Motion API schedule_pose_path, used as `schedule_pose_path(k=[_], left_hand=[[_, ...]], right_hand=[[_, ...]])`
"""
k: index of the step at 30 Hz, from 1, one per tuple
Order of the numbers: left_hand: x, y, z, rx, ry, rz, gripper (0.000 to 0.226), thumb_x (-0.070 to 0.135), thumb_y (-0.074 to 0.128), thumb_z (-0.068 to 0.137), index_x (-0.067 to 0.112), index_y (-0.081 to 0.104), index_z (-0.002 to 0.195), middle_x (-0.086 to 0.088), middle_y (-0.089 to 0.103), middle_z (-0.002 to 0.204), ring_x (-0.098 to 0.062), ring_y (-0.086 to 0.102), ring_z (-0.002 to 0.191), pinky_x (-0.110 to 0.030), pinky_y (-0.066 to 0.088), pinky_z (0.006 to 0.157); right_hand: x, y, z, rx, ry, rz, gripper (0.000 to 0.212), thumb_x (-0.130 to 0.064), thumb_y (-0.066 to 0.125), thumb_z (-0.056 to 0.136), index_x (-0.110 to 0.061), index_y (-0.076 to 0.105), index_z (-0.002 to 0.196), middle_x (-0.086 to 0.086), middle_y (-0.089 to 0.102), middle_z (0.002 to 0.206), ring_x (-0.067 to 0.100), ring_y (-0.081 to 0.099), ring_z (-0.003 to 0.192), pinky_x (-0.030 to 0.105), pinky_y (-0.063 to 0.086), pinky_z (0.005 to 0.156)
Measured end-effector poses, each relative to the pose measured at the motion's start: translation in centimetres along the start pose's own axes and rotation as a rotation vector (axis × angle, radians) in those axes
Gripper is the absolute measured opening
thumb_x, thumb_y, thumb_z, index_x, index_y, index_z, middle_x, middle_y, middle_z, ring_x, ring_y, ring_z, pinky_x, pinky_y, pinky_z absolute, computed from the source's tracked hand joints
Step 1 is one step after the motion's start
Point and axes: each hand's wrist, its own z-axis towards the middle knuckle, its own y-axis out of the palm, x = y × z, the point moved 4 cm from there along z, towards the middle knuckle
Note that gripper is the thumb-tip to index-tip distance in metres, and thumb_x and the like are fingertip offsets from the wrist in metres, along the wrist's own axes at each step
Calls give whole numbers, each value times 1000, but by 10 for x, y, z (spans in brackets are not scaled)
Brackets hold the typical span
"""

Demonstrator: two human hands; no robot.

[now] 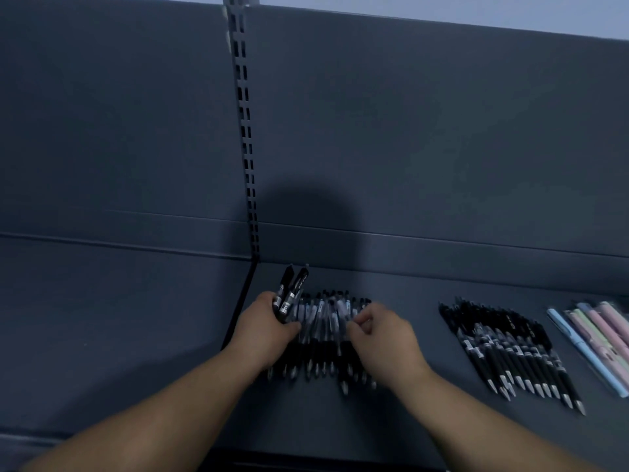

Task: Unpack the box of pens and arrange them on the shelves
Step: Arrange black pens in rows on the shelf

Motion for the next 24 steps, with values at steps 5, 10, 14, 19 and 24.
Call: schedule_pose_path(k=[5,10,14,19,24], left_hand=[[-7,-10,-1,30,4,9,49,21,70,83,13,48,126,6,59,94,-7,53,78,-8,33,54],[-20,-18,-1,62,-25,23,44,21,68,85,11,48,123,1,59,98,-9,51,78,-16,35,58],[-23,-19,1,54,-37,13,36,21,66,87,13,48,118,4,58,91,-8,51,75,-15,34,56],[-19,-11,3,-4,-5,-15,31,23,66,86,18,51,112,6,61,90,-5,55,75,-13,36,55],[-20,-10,4,-38,8,-58,35,23,67,86,19,52,116,4,63,91,-13,61,83,-17,41,60]], right_hand=[[1,-1,-2,38,13,-52,24,-43,59,91,-20,52,88,-6,58,81,-1,50,66,10,38,48],[0,12,-19,-128,-195,-269,91,-75,65,65,-32,37,140,-8,30,146,13,31,135,26,33,109],[0,23,-24,-259,-288,-288,116,-72,70,64,-40,3,153,-14,-12,160,12,-9,148,30,3,121],[-7,34,-21,-202,-284,-355,107,-76,56,73,-29,5,155,-7,-14,161,14,-13,148,32,-2,121],[-7,32,-20,-325,-303,-432,124,-85,57,60,-35,-6,153,-13,-23,158,10,-23,145,37,-10,120]])
